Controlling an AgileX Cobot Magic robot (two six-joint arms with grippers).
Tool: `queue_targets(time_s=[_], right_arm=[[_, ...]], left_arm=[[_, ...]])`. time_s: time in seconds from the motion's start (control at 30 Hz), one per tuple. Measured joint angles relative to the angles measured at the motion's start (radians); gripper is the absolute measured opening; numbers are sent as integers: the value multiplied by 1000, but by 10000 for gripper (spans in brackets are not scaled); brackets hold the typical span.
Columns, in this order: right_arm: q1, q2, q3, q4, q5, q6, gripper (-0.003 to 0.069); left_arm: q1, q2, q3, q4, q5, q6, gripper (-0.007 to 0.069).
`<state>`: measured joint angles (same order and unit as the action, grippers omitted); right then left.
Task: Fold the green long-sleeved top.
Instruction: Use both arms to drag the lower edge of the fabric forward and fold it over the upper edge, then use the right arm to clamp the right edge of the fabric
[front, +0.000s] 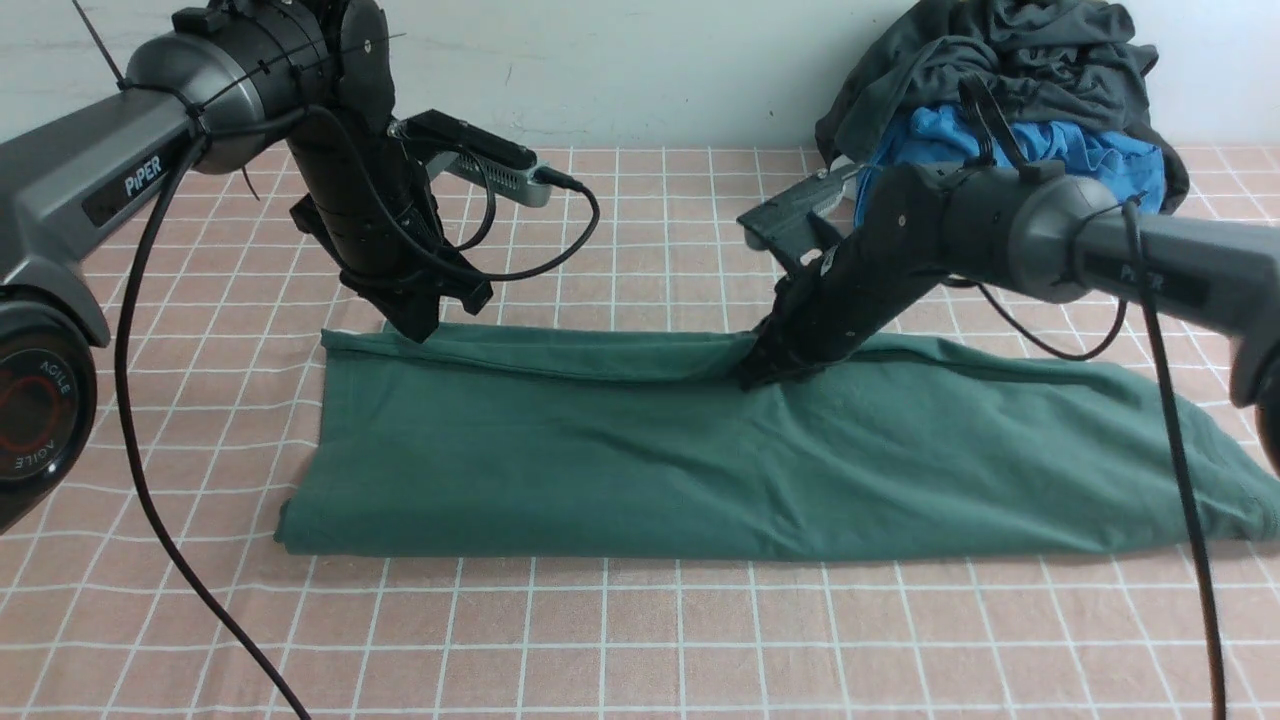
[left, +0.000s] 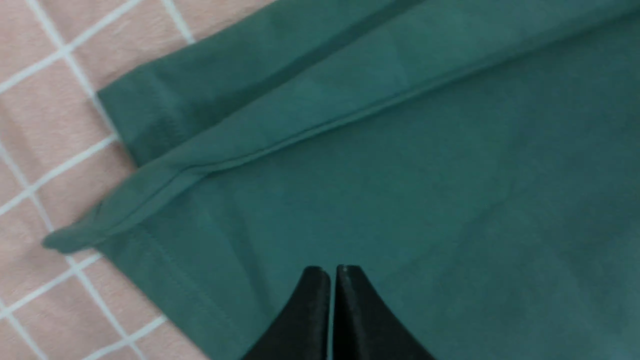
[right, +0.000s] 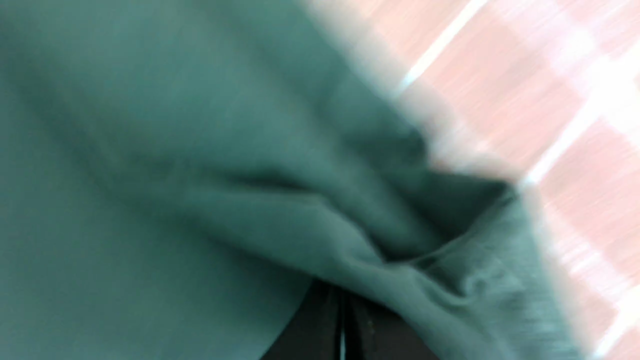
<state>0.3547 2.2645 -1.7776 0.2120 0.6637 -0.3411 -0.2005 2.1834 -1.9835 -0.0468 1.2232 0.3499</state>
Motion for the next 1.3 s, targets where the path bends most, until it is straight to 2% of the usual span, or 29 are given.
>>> queue_targets(time_s=[0.13,0.23,0.3,0.33,0.53,0.67,0.7,0.8,1.0,1.13,1.3], right_arm=[[-64,1,-36,-34,-146,171,-13],[-116,0,-58,-55,-154,237,-13],[-175,-8,-83,-64,-79,283,-13],[-217,-28,-102,-80,46,287,-13],[-307,-186,-116,-189,470,109,-14],[-344,-273,-91,-212,552,88,-14],[-362,-326,-50,-206,560,87,-14],[-385,-453,83,-182,510,87,-14],[-387,-655,454,-189,325,102,-14],[-408,-657,620,-227,223,111,-14],[-517,-589,685,-237,112,214,2]], left_arm=[[0,0,0,-21,5,7,-3],[0,0,0,-23,5,7,-3],[0,0,0,-24,5,7,-3],[0,0,0,-24,5,4,-3],[-23,-27,64,-25,5,-32,-3],[-58,-74,172,-31,3,-37,-3],[-75,-101,253,-33,3,-37,-3],[-93,-153,395,-35,-18,-38,-3],[-75,-215,638,-12,-181,-38,-3],[-39,-230,706,-29,-258,-38,-3],[-23,-237,718,-52,-270,-39,-3]])
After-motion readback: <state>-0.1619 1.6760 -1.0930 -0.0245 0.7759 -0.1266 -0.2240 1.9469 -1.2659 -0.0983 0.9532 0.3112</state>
